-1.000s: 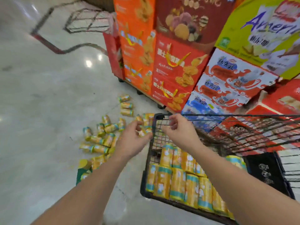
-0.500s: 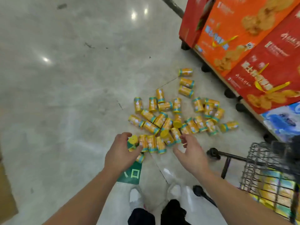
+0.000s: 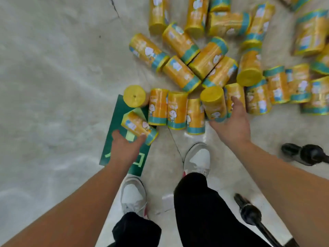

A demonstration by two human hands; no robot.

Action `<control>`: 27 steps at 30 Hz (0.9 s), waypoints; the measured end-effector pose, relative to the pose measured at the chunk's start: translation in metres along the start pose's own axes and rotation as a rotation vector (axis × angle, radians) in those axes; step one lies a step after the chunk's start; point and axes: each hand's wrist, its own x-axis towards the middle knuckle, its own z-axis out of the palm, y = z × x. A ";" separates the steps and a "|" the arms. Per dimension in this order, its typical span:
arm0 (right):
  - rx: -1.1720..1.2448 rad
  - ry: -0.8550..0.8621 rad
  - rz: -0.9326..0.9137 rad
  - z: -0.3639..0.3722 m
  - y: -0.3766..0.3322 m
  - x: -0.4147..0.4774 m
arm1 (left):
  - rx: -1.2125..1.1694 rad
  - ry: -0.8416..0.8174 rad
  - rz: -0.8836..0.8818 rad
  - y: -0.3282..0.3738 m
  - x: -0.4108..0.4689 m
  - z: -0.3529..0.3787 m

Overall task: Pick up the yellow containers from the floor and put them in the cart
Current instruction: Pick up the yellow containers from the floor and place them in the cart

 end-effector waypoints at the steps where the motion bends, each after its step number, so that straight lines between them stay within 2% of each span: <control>1: 0.016 -0.003 -0.019 0.010 0.006 0.015 | -0.016 0.028 -0.012 -0.003 0.016 0.012; 8: 0.086 0.042 -0.114 0.049 0.028 0.056 | -0.292 0.198 -0.144 -0.012 0.074 0.064; 11: 0.137 0.048 -0.110 0.046 0.026 0.055 | -0.329 0.221 -0.176 -0.013 0.076 0.066; 14: 0.146 0.058 -0.099 0.035 0.019 0.044 | -0.329 0.220 -0.135 -0.007 0.065 0.058; 20: 0.206 0.086 -0.100 -0.019 -0.024 -0.014 | -0.341 0.108 0.011 0.033 -0.018 0.005; 24: 0.324 0.124 -0.118 -0.087 -0.077 -0.074 | -0.433 0.055 0.098 0.087 -0.108 -0.047; 27: 0.381 0.157 -0.137 -0.152 -0.119 -0.124 | -0.455 0.001 0.237 0.132 -0.182 -0.093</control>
